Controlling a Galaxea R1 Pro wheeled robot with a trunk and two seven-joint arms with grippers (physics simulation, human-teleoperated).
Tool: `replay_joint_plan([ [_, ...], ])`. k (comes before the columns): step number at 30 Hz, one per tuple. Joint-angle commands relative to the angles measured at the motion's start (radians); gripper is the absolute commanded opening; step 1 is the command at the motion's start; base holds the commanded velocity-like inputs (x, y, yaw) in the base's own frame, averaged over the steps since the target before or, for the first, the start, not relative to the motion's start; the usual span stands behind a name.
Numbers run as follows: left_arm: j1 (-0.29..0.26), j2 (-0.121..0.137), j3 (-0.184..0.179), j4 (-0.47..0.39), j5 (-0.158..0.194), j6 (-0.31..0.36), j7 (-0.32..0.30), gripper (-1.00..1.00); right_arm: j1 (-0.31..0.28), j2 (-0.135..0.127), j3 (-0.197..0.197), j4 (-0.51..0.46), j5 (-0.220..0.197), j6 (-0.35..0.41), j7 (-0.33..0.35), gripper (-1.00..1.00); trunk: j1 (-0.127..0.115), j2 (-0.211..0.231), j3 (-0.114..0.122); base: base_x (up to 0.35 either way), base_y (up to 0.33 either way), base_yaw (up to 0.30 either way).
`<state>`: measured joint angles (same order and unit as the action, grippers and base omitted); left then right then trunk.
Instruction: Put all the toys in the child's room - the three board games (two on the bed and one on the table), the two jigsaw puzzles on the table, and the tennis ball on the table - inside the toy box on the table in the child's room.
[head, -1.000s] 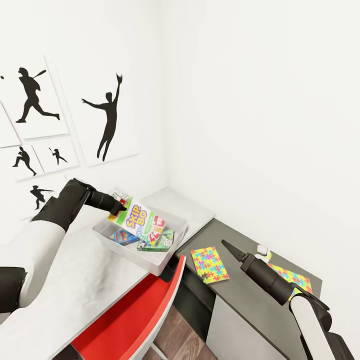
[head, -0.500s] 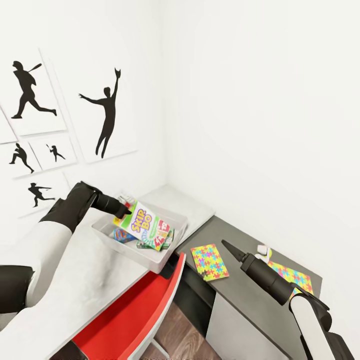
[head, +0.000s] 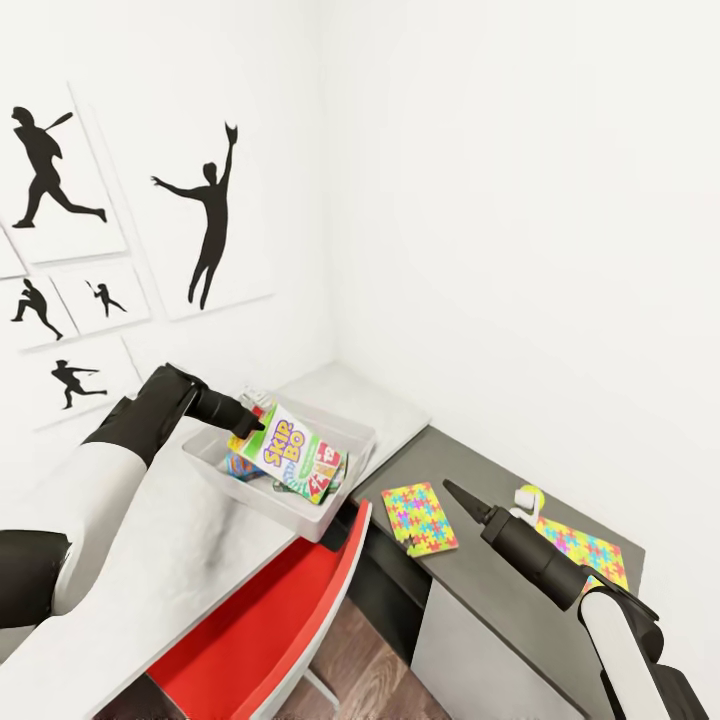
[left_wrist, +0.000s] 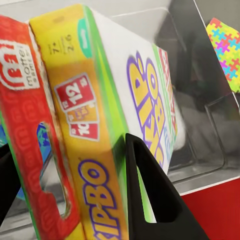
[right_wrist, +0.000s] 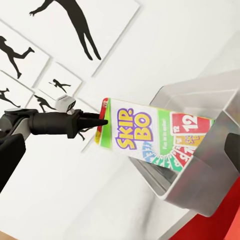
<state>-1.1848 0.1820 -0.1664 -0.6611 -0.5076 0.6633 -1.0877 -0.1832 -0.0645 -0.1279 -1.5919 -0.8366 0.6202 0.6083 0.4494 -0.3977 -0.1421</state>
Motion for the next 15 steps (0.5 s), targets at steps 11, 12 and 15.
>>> replay_joint_plan([
  [11, -0.001, -0.007, -0.002, 0.0, -0.006, -0.051, -0.002, -1.0, -0.001, 0.0, -0.001, 0.0, -0.006, 0.006, 0.003, 1.0, 0.001, -0.002, -0.019, 0.0, 0.0, 0.0],
  [12, -0.001, -0.007, -0.002, 0.0, -0.006, -0.051, -0.001, -1.0, -0.001, 0.0, -0.001, 0.0, -0.006, 0.006, 0.003, 1.0, 0.001, -0.002, -0.02, 0.0, 0.0, 0.0],
  [15, -0.001, -0.008, -0.002, 0.0, -0.006, -0.052, -0.001, -1.0, -0.001, 0.0, -0.001, 0.0, -0.006, 0.006, 0.005, 1.0, 0.001, -0.002, -0.021, 0.0, 0.0, 0.0],
])
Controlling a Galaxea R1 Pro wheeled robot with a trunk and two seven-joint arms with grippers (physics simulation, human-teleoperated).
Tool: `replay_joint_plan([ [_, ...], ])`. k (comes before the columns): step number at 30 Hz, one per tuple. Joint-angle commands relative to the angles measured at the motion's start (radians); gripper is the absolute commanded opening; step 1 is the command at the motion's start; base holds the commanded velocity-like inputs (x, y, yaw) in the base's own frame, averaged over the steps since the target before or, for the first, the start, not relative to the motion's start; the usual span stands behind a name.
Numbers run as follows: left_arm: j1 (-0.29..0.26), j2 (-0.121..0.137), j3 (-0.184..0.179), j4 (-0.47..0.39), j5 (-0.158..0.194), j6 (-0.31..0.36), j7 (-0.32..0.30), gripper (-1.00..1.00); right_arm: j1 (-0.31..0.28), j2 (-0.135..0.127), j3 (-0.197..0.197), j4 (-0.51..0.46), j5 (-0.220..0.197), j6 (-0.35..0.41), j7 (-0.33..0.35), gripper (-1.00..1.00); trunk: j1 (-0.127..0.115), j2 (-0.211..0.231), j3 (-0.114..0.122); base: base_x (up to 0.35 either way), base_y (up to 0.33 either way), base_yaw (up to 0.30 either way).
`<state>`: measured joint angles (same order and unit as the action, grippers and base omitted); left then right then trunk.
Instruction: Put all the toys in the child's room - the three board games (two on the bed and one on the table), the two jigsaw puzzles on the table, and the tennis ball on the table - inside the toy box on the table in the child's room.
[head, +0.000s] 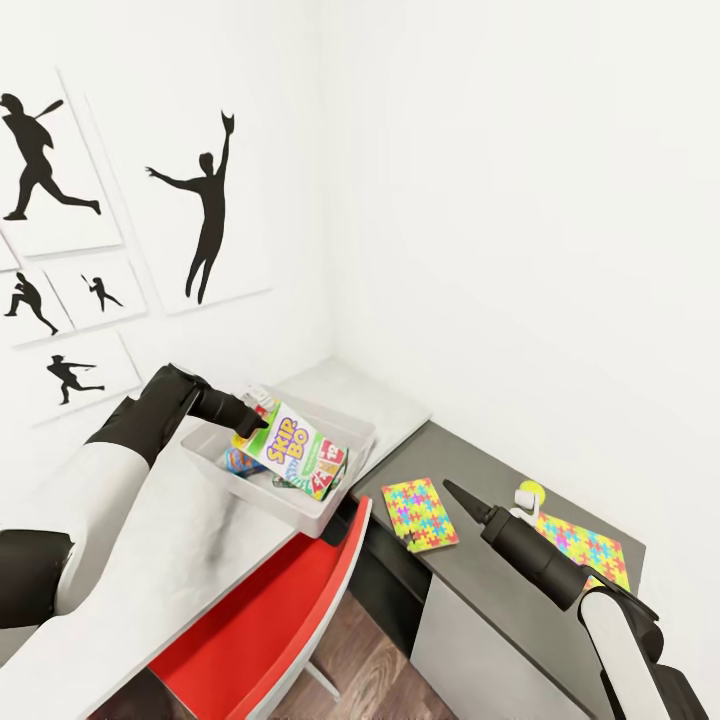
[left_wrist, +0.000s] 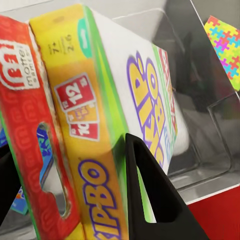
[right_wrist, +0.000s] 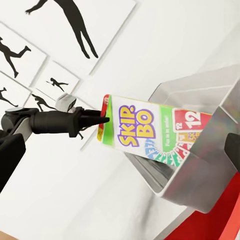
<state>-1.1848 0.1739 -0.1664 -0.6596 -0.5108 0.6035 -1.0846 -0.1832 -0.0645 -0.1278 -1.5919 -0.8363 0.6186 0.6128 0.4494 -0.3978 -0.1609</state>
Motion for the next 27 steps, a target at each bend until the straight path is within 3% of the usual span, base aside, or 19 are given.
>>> replay_joint_plan([
  [1, -0.001, 0.0, -0.002, -0.002, -0.003, 0.007, -0.005, -1.0, -0.001, 0.0, -0.001, 0.0, -0.006, 0.007, 0.0, 1.0, 0.001, -0.002, -0.002, 0.0, 0.0, 0.0],
  [19, -0.001, -0.001, -0.002, -0.002, -0.003, 0.007, -0.005, -1.0, -0.001, 0.0, -0.001, 0.0, -0.006, 0.007, 0.002, 1.0, 0.001, -0.002, -0.003, 0.0, 0.0, 0.0],
  [20, 0.0, -0.001, -0.002, -0.002, -0.003, 0.007, -0.005, 1.0, -0.001, 0.0, -0.001, 0.0, -0.006, 0.007, 0.002, 1.0, 0.001, -0.002, -0.003, 0.0, 0.0, 0.0],
  [27, 0.0, -0.001, -0.002, -0.002, -0.003, 0.007, -0.005, 1.0, -0.001, 0.0, -0.001, 0.0, -0.006, 0.007, 0.002, 1.0, 0.001, -0.002, -0.003, 0.0, 0.0, 0.0],
])
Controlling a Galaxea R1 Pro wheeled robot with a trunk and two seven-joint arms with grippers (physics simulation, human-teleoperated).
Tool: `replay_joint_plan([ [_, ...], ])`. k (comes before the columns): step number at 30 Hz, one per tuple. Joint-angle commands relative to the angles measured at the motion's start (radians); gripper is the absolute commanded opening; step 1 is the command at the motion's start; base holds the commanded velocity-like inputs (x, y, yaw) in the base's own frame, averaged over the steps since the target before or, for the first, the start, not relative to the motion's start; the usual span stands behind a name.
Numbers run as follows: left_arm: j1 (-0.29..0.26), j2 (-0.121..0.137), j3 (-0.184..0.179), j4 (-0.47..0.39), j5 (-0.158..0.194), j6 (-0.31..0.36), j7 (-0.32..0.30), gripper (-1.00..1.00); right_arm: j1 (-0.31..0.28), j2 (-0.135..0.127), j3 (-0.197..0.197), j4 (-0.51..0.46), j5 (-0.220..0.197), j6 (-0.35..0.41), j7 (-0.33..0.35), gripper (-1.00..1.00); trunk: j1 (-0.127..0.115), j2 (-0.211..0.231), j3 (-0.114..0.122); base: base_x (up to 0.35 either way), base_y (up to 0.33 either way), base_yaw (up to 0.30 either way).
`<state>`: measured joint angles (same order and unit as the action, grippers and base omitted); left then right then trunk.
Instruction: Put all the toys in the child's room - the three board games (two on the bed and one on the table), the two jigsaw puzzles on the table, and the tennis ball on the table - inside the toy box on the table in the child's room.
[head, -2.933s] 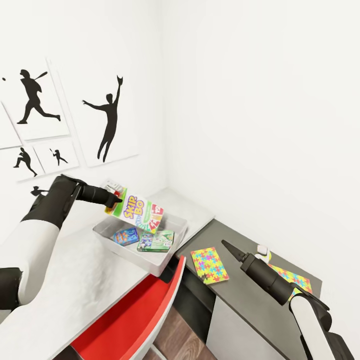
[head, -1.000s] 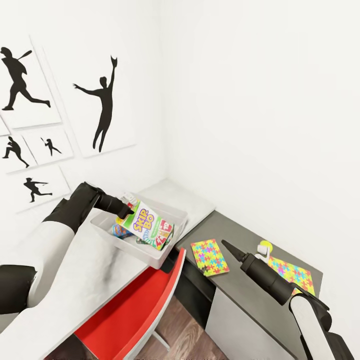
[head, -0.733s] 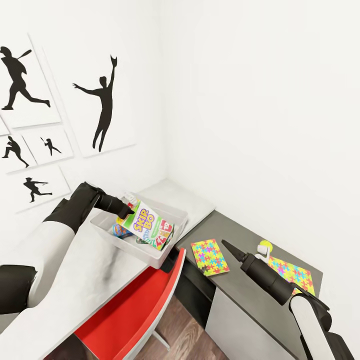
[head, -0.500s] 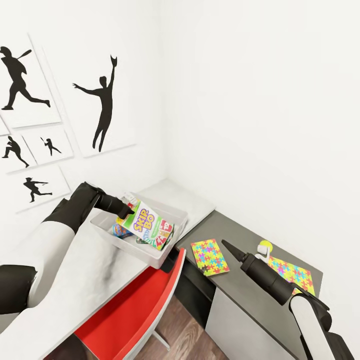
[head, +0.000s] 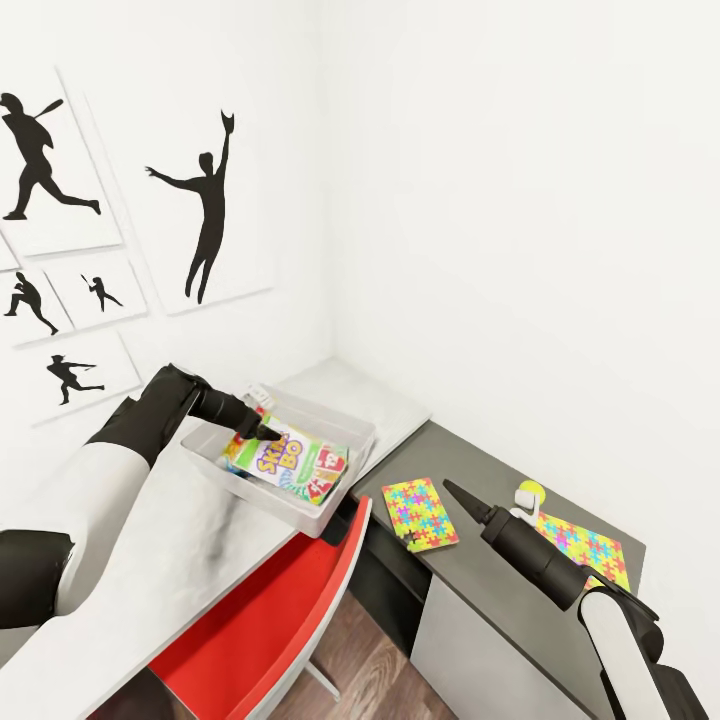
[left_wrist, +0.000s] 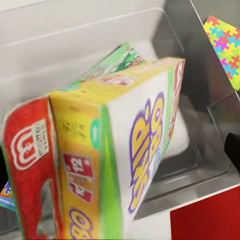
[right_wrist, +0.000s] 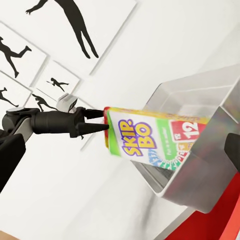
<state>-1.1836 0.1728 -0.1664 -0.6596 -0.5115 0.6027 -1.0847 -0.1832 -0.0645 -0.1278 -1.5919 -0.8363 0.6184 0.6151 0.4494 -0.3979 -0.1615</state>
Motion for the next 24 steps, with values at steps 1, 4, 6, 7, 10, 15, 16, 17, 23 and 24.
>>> replay_joint_plan([
  [1, -0.001, 0.001, -0.002, -0.002, -0.003, 0.008, -0.005, 1.0, -0.001, 0.0, -0.001, 0.0, -0.006, 0.007, 0.0, 1.0, 0.001, -0.002, -0.002, 0.0, 0.0, 0.0],
  [4, -0.001, 0.001, -0.002, -0.002, -0.003, 0.008, -0.004, 1.0, -0.001, 0.0, -0.001, 0.0, -0.006, 0.007, 0.0, 1.0, 0.001, -0.002, -0.002, 0.0, 0.0, 0.0],
  [6, -0.001, 0.001, -0.002, -0.002, -0.003, 0.008, -0.004, 1.0, -0.001, 0.0, -0.001, 0.0, -0.006, 0.007, 0.0, 1.0, 0.001, -0.002, -0.002, 0.0, 0.0, 0.0],
  [7, -0.001, 0.001, -0.002, -0.002, -0.003, 0.008, -0.004, 1.0, -0.001, 0.0, -0.001, 0.0, -0.006, 0.007, 0.0, 1.0, 0.001, -0.002, -0.002, 0.0, 0.0, 0.0],
  [10, -0.001, 0.001, -0.002, -0.002, -0.003, 0.008, -0.003, 1.0, -0.001, 0.0, -0.001, 0.0, -0.006, 0.007, 0.0, 1.0, 0.001, -0.002, -0.002, 0.0, 0.0, 0.0],
  [15, -0.001, 0.002, -0.003, -0.002, -0.002, 0.011, -0.004, 1.0, -0.001, 0.0, -0.001, 0.0, -0.006, 0.007, 0.0, 1.0, 0.001, -0.002, -0.002, 0.0, 0.0, 0.0],
  [16, -0.001, 0.002, -0.003, -0.002, -0.002, 0.012, -0.003, 1.0, -0.001, 0.0, -0.001, 0.0, -0.006, 0.007, 0.0, 1.0, 0.001, -0.002, -0.002, 0.0, 0.0, 0.0],
  [17, -0.001, 0.002, -0.003, -0.002, -0.002, 0.012, -0.003, 1.0, -0.001, 0.0, -0.001, 0.0, -0.006, 0.007, 0.0, 1.0, 0.001, -0.002, -0.002, 0.0, 0.0, 0.0],
  [23, -0.001, 0.002, 0.001, -0.002, -0.002, 0.016, -0.002, 1.0, -0.001, 0.0, -0.001, 0.0, -0.006, 0.007, 0.0, 1.0, 0.001, -0.002, -0.002, 0.0, 0.0, 0.0],
  [24, -0.001, 0.002, 0.0, -0.002, -0.002, 0.016, -0.002, 1.0, -0.001, 0.0, -0.001, 0.0, -0.006, 0.007, 0.0, 1.0, 0.001, -0.002, -0.002, 0.0, 0.0, 0.0],
])
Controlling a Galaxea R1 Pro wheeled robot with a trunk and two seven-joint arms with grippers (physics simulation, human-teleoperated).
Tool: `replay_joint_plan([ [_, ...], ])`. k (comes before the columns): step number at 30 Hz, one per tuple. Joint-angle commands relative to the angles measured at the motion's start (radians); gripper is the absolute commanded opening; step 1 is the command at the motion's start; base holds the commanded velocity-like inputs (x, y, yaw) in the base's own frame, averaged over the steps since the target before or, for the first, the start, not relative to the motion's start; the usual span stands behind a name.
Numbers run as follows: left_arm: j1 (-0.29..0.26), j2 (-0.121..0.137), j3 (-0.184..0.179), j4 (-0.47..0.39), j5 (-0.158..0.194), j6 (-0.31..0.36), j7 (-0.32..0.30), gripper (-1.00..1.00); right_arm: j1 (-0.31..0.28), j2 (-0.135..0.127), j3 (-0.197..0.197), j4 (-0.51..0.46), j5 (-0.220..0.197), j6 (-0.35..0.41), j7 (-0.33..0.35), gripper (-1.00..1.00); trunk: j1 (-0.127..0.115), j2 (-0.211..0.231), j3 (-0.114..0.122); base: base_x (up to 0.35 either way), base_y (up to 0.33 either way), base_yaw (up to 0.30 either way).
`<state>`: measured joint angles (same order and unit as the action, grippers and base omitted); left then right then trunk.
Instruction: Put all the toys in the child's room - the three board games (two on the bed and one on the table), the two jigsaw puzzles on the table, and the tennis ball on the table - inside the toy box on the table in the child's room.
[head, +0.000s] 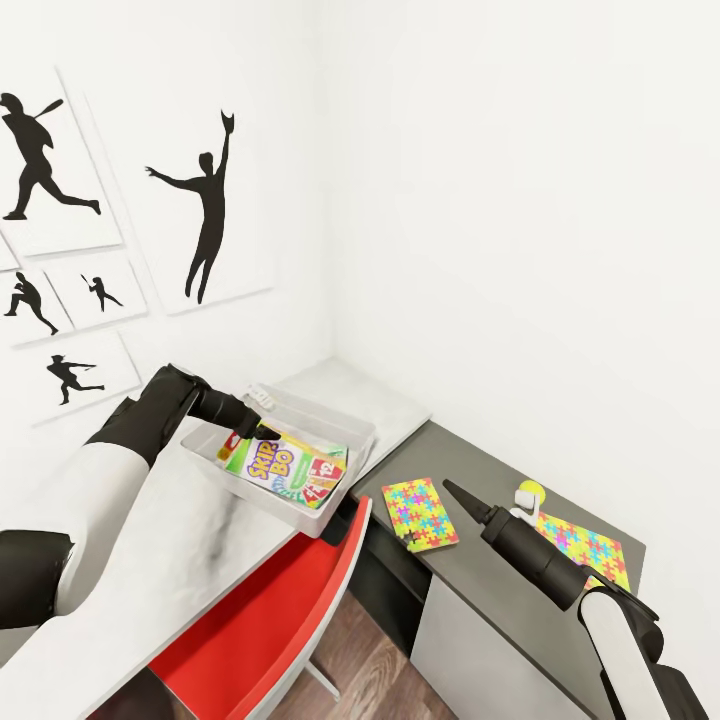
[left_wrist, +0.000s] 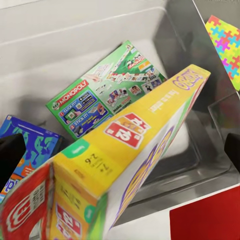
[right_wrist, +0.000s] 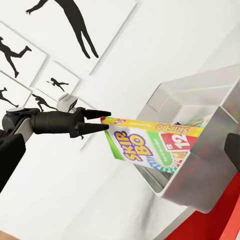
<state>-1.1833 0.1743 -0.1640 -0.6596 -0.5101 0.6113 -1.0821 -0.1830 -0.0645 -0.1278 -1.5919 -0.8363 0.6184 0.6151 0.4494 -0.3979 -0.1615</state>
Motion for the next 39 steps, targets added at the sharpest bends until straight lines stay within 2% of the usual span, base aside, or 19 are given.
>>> replay_joint_plan([
  [1, -0.001, 0.001, -0.003, -0.002, -0.003, 0.008, -0.004, 1.0, -0.001, 0.0, -0.001, 0.0, -0.006, 0.007, 0.0, 1.0, 0.001, -0.002, -0.002, 0.0, 0.0, 0.0],
  [8, -0.001, 0.001, 0.005, -0.002, -0.003, 0.008, 0.003, 1.0, -0.001, 0.0, -0.001, 0.0, -0.006, 0.007, 0.0, 1.0, 0.001, -0.002, -0.002, 0.0, 0.0, 0.0],
  [15, -0.001, 0.001, 0.009, -0.003, 0.005, 0.006, 0.099, 1.0, -0.001, 0.0, -0.001, 0.0, -0.006, 0.007, 0.001, 1.0, 0.001, -0.002, -0.002, 0.0, 0.0, 0.0],
  [19, -0.001, 0.001, 0.017, -0.003, 0.009, 0.007, 0.12, 1.0, -0.001, 0.0, -0.001, 0.0, -0.006, 0.007, 0.001, 1.0, 0.001, -0.002, -0.002, 0.0, 0.0, 0.0],
  [24, -0.001, 0.001, 0.062, -0.005, 0.011, 0.01, 0.126, 1.0, -0.001, 0.0, -0.002, 0.0, -0.006, 0.007, 0.002, 1.0, 0.001, -0.002, -0.002, 0.0, 0.0, 0.0],
  [31, -0.001, 0.001, 0.083, -0.012, 0.011, 0.01, 0.161, 1.0, -0.001, 0.0, -0.002, 0.0, -0.006, 0.007, 0.002, 1.0, 0.001, -0.002, -0.002, 0.0, 0.0, 0.0],
  [34, -0.001, 0.001, 0.115, -0.015, 0.012, 0.011, 0.179, 1.0, -0.001, 0.0, -0.002, 0.0, -0.006, 0.007, 0.002, 1.0, 0.001, -0.002, -0.002, 0.0, 0.0, 0.0],
  [37, -0.002, 0.001, 0.172, -0.019, 0.013, 0.01, 0.187, 1.0, -0.001, 0.0, -0.002, 0.0, -0.006, 0.007, 0.002, 1.0, 0.001, -0.002, -0.002, 0.0, 0.0, 0.0],
  [39, -0.002, 0.002, 0.196, -0.023, 0.013, 0.01, 0.189, 1.0, -0.001, 0.0, -0.002, 0.0, -0.006, 0.007, 0.002, 1.0, 0.001, -0.002, -0.002, 0.0, 0.0, 0.0],
])
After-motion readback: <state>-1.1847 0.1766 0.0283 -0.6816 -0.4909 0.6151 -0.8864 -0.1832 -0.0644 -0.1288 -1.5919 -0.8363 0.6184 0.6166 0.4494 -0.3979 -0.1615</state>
